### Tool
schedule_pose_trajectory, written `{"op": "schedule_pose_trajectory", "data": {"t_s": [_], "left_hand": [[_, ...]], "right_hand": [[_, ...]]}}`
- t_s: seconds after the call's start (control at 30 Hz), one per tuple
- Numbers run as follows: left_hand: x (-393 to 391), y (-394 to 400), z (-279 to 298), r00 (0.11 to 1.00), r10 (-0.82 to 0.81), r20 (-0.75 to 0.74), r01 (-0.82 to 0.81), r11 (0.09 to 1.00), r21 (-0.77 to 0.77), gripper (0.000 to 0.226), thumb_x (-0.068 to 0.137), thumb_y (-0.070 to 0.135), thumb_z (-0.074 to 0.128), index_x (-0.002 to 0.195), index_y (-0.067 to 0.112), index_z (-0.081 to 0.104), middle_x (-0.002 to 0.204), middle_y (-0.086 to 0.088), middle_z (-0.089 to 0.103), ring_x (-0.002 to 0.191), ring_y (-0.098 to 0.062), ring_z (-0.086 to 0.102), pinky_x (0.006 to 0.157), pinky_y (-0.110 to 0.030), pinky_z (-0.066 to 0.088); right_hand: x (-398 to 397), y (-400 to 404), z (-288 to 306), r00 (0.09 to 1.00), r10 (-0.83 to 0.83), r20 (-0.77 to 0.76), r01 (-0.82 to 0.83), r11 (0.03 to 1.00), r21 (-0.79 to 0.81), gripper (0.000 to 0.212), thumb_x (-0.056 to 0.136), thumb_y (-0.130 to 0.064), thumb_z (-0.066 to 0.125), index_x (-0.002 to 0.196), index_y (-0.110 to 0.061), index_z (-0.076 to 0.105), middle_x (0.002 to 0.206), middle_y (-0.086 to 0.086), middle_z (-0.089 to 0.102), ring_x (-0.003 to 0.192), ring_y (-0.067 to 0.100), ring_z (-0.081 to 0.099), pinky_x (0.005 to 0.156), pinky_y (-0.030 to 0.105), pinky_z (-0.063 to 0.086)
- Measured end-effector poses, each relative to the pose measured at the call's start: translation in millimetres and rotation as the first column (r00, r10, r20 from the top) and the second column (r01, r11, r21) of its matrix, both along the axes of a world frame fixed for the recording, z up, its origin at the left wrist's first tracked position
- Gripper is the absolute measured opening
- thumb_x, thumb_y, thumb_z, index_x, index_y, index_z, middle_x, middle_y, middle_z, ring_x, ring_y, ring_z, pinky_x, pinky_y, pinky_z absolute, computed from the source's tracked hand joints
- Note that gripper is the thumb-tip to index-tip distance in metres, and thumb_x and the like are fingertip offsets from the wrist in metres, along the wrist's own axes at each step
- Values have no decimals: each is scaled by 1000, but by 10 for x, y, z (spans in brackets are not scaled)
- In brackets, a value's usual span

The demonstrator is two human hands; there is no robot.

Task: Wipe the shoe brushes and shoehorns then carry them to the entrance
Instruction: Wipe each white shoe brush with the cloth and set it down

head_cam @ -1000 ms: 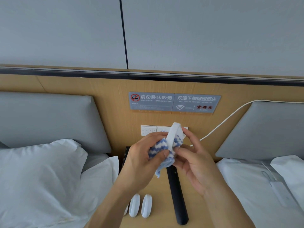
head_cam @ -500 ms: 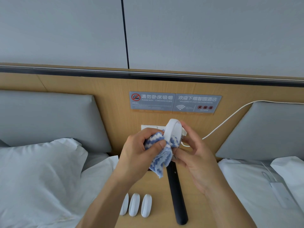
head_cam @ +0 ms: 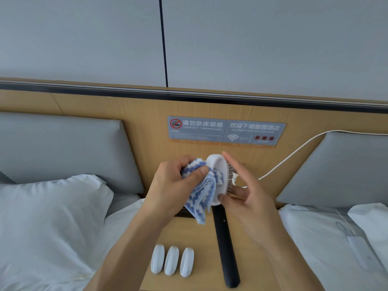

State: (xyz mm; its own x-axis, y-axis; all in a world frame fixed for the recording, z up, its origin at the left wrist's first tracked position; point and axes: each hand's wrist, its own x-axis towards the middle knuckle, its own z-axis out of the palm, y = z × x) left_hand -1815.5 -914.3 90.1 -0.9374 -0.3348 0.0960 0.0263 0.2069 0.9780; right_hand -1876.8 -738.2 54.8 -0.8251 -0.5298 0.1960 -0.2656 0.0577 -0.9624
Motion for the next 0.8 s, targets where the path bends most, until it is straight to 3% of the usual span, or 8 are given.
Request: {"op": "schedule_pose_trajectory", "data": {"t_s": [0.13, 0.33, 0.47, 0.6, 0.7, 0.8], "left_hand": [[-15, -20, 10, 999, 5, 44, -6, 1000, 26, 15, 93, 23, 66, 87, 10, 71, 77, -6, 72, 72, -21, 71, 64, -33, 57], [-43, -37, 17, 991, 20, 132, -29, 997, 69, 24, 90, 32, 69, 82, 10, 71, 71, -3, 72, 61, -13, 69, 54, -17, 50], [-80, -67, 20, 980, 47, 193, -51, 999, 19, 31, 86, 42, 70, 81, 11, 70, 73, -6, 72, 63, -18, 70, 58, -25, 56], [-104, -106, 34, 959, 64, 277, -57, 998, -36, 50, 79, 55, 72, 81, 5, 68, 74, -12, 71, 60, -18, 68, 58, -27, 52], [-129, -128, 44, 938, 69, 340, -54, 997, -51, 63, 74, 63, 72, 85, 1, 68, 77, -16, 71, 60, -21, 67, 58, -30, 50], [-139, -112, 40, 934, 74, 350, -58, 997, -56, 64, 75, 63, 71, 83, -1, 67, 77, -17, 71, 57, -19, 64, 55, -29, 49]], "right_hand": [[-12, 13, -3, 991, -3, -133, 13, 997, 78, 91, 84, 13, 68, 144, -51, 43, 136, -22, 53, 124, 15, 60, 90, 38, 60], [-6, 48, 59, 951, -39, -307, 121, 960, 251, 102, 85, 1, 72, 152, -55, 21, 151, -33, 36, 140, 4, 43, 106, 44, 49], [33, 57, 115, 921, -14, -389, 156, 929, 336, 105, 85, 0, 72, 153, -55, 15, 151, -31, 38, 139, 2, 41, 106, 39, 50], [47, 62, 123, 901, 27, -432, 150, 916, 371, 103, 85, 2, 71, 155, -51, 16, 139, -32, 45, 132, -2, 45, 102, 28, 50], [56, 44, 89, 890, 31, -455, 160, 914, 374, 104, 83, 4, 71, 155, -49, 18, 129, -37, 46, 125, -4, 49, 95, 27, 53], [58, 40, 30, 900, 9, -435, 157, 925, 345, 105, 81, 5, 72, 154, -50, 21, 132, -40, 45, 125, -5, 49, 97, 28, 52]]}}
